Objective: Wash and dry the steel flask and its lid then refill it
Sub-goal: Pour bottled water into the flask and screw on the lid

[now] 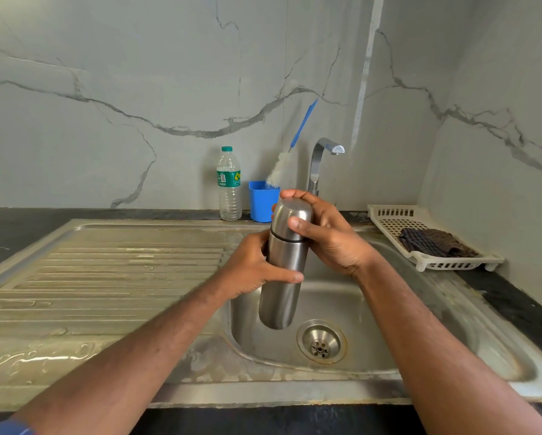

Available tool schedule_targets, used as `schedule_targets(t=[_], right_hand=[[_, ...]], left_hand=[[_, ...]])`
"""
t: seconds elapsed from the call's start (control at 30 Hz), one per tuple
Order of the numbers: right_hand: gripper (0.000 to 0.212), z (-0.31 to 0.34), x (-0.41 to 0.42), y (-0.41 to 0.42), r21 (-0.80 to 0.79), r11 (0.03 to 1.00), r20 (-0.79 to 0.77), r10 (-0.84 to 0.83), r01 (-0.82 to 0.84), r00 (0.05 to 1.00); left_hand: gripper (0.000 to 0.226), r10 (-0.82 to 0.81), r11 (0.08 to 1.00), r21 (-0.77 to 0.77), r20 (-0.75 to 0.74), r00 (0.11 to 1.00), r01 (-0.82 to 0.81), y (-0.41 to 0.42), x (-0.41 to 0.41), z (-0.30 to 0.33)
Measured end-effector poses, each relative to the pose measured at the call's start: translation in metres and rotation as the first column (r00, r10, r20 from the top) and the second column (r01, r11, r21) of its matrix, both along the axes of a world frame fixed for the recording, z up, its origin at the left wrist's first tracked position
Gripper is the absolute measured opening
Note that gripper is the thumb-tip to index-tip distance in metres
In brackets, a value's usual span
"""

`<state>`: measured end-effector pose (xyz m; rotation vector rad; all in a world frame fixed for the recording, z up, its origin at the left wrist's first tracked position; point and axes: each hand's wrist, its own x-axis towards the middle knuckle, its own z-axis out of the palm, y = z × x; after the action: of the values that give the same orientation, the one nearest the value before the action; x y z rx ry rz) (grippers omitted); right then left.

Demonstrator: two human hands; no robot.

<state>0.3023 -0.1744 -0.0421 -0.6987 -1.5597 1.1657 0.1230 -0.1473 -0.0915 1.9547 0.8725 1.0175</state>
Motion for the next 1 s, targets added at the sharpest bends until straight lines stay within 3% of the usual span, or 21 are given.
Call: schedule_targets(t=[0.27, 0.5, 0.67, 0.8, 1.0], right_hand=[[0.051, -0.008, -0.015, -0.002, 0.192, 0.956, 0.086, -0.241, 0.222, 0.967], [0.052, -0.014, -0.018, 0.002, 0.205, 0.951, 0.133, -0.260, 0.231, 0.956], [0.065, -0.019, -0.017, 0.000, 0.191, 0.958, 0.116, -0.237, 0.213, 0.964], [0.071, -0.027, -0.017, -0.002, 0.188, 0.942, 0.112, -0.302, 0.278, 0.947], [0.043, -0.031, -0.029, 0.028, 0.183, 0.899, 0.194, -0.430, 0.398, 0.882]], left_hand=[[0.059, 0.143, 0.986, 0.090, 0.008, 0.990, -0.143, 0.006, 0.003, -0.006], [0.063, 0.174, 0.979, 0.109, -0.003, 0.985, -0.172, 0.012, 0.000, -0.012], [0.070, 0.220, 0.962, 0.165, -0.008, 0.975, -0.216, 0.014, -0.005, -0.012], [0.057, 0.304, 0.939, 0.126, 0.127, 0.944, -0.320, 0.017, -0.011, -0.002], [0.049, 0.446, 0.862, 0.073, 0.360, 0.820, -0.501, 0.037, -0.042, 0.026]])
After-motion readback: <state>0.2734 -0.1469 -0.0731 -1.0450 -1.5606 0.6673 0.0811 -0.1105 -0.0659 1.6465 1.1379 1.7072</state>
